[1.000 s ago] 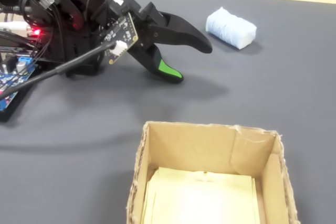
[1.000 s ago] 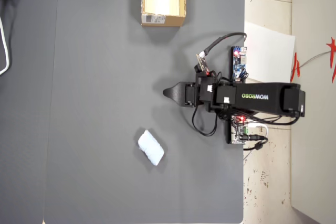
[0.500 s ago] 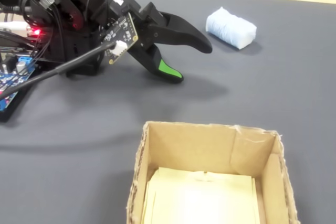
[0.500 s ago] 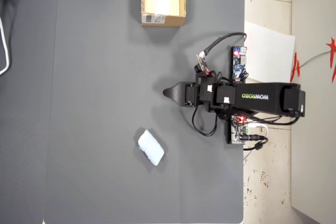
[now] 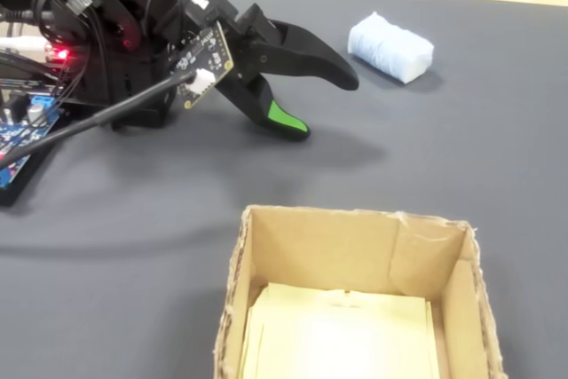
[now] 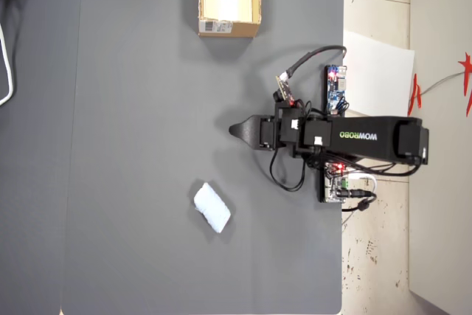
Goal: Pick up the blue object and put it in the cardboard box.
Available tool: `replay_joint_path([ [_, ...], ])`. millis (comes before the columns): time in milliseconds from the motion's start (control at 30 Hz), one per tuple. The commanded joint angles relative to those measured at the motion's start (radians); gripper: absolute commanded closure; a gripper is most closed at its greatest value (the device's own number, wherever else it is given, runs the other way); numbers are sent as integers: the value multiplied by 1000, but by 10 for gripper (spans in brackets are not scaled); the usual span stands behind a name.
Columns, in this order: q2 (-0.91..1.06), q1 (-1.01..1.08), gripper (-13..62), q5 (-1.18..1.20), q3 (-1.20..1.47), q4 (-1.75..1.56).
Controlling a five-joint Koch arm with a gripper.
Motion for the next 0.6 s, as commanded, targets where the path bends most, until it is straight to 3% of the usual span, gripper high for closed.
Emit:
replay_joint_path([
  [0, 89, -8, 155, 21, 34, 20],
  [567, 89, -393, 158, 173, 34, -118],
])
